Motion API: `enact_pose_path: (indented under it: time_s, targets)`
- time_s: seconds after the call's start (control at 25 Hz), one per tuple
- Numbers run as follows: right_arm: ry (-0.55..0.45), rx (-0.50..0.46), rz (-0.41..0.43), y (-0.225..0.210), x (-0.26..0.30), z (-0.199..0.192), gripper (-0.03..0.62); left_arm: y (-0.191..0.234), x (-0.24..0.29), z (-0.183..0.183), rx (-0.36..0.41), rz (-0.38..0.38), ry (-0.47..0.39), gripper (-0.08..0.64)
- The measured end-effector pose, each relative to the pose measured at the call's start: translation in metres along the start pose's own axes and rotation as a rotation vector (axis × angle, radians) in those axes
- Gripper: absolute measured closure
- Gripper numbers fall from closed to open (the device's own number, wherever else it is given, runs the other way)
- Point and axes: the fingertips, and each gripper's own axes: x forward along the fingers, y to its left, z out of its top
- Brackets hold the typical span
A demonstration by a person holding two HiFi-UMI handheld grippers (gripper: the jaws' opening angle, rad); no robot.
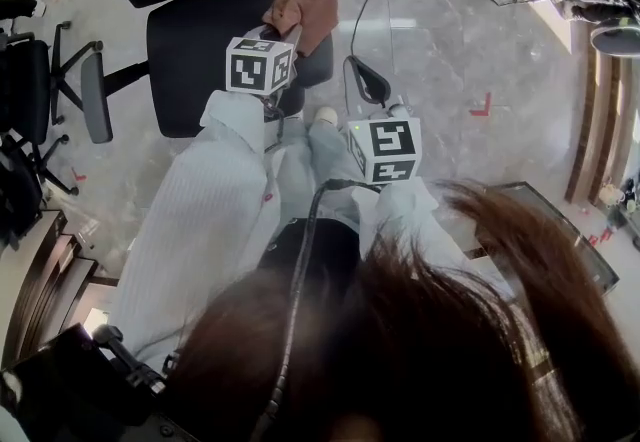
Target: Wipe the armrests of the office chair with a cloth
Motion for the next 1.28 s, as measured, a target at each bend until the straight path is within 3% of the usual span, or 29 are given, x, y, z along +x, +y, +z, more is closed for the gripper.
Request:
enact_pose_path:
  time_s: [0.44, 0.8, 1.04, 1.28]
  targets:
    - [-0.045, -0.017, 0.035, 0.041, -0.035, 0.001, 0.592, -0.048, -0.065, -0.073, -0.005, -0.027, -0.001, 0.522]
    - [-0.069, -0.04, 0.038, 0.062, -0.065, -0.003, 0.592, -0.07, -0.092, -0.103, -0.007, -0.039, -0.006, 0.522]
    - [-0.114, -0.048, 0.035, 0.07, -0.078, 0.018, 0.592, -0.083, -0.125, -0.077, 0.032, -0.031, -0.107, 0.522]
    - [-0.213, -0.075, 0.061, 0.076, -0.101, 0.077, 0.592, -0.114, -0.197, 0.0, 0.121, 0.003, -0.352, 0.522]
